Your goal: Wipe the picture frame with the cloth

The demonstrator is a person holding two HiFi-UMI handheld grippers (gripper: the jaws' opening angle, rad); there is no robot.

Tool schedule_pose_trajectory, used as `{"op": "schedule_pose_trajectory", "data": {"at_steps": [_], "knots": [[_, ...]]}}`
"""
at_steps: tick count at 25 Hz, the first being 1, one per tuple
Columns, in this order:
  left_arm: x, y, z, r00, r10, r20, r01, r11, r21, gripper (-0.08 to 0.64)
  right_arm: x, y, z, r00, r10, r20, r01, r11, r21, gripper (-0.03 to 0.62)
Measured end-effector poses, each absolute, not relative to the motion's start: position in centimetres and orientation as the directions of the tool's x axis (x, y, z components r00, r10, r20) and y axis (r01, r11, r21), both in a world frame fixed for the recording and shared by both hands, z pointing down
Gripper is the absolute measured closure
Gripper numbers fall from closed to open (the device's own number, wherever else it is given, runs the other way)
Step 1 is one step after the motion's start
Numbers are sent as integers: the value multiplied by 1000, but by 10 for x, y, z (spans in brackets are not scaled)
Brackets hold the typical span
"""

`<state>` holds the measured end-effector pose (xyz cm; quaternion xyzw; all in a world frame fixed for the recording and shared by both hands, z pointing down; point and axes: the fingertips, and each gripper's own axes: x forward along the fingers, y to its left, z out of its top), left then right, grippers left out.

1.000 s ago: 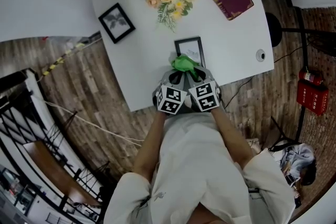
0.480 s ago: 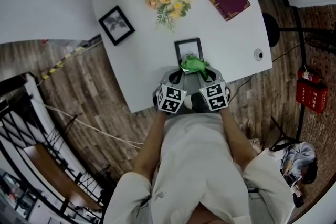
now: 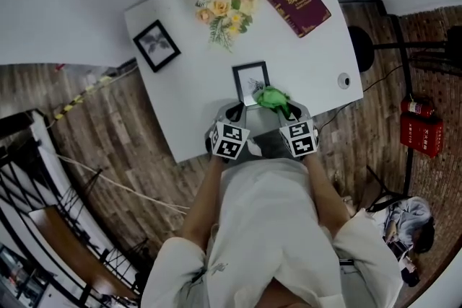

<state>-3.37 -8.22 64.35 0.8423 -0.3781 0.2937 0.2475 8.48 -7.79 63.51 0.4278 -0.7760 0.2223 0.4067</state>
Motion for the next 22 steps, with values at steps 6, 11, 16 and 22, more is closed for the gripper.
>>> {"op": "schedule_pose_trajectory", "data": {"at_steps": [6, 11, 16, 22], "knots": [[-37, -85, 642, 527, -504, 684, -794, -580, 184, 540, 109, -85, 608, -295, -544, 786, -870, 493, 14, 520], [-42, -88, 613, 507, -566, 650, -825, -537, 177, 540, 119, -92, 577, -363, -608, 706, -865, 502, -13, 520], [-44, -96, 570, 469, -657, 591, -860, -494, 133, 540, 117, -104, 544, -440, -646, 624, -840, 541, -33, 518], [-47, -97, 520, 407, -754, 515, -897, -436, 70, 540, 104, -118, 504, -537, -659, 526, -790, 611, -41, 518]]}}
